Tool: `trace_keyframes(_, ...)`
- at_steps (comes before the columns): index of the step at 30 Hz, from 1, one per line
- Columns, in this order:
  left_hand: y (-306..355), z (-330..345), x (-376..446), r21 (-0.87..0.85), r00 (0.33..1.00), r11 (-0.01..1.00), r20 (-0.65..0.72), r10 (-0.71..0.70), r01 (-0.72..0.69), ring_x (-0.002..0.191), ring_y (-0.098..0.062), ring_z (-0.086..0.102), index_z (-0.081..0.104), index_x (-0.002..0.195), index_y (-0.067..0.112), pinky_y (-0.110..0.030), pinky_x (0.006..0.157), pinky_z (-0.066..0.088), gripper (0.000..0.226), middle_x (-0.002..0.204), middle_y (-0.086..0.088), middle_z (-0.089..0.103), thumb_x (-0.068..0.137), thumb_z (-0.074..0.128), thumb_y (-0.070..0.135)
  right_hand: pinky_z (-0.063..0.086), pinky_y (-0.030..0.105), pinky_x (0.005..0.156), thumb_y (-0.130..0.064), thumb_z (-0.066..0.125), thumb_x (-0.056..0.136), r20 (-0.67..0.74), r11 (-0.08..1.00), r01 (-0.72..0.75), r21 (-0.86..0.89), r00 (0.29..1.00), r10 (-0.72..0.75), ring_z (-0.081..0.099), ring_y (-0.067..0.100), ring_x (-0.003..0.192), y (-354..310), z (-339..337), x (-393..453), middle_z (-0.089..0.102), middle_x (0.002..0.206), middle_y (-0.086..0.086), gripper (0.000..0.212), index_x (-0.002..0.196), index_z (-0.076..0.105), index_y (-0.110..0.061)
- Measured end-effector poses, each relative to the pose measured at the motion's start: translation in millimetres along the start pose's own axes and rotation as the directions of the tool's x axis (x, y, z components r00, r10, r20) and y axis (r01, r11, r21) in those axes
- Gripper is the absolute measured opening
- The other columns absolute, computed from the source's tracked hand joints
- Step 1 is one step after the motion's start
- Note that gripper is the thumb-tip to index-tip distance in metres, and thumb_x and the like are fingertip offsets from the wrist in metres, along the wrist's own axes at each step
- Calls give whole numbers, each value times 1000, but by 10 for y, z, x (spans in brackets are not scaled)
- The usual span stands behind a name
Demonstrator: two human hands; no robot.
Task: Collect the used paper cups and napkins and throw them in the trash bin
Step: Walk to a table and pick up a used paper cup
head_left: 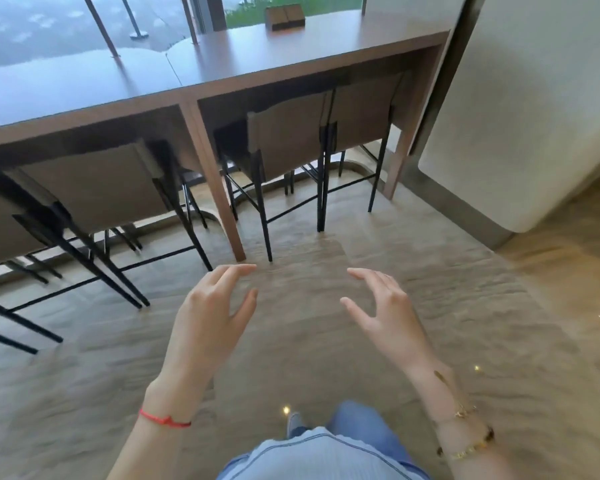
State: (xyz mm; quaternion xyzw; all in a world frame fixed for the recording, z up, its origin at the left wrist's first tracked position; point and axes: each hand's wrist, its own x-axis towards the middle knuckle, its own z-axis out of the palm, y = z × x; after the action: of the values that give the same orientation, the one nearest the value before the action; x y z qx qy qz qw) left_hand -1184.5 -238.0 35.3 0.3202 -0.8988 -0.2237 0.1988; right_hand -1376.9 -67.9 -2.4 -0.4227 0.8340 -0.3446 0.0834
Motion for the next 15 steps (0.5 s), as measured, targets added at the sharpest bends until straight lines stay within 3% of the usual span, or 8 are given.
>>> trace_keyframes(6, 139, 296, 613, -40, 985, 991, 110, 134, -131, 104, -13, 62, 63, 120, 23, -34, 84, 54, 29, 116, 10, 63, 91, 62, 26, 33, 17, 100, -30, 66, 88, -90, 989, -149, -3, 985, 148, 46, 8, 122, 288, -149, 116, 58, 124, -8, 42, 128, 56, -22)
trace_keyframes(15, 765, 1096, 1550, -68, 899, 938, 273, 344, -339, 103, -15, 63, 61, 122, 24, -26, 83, 49, 31, 117, 8, 63, 92, 60, 31, 34, 17, 98, -38, 62, 88, -252, 926, -378, -1, 896, 366, 45, 2, 119, 1034, -583, 249, 55, 122, -16, 43, 129, 53, -29)
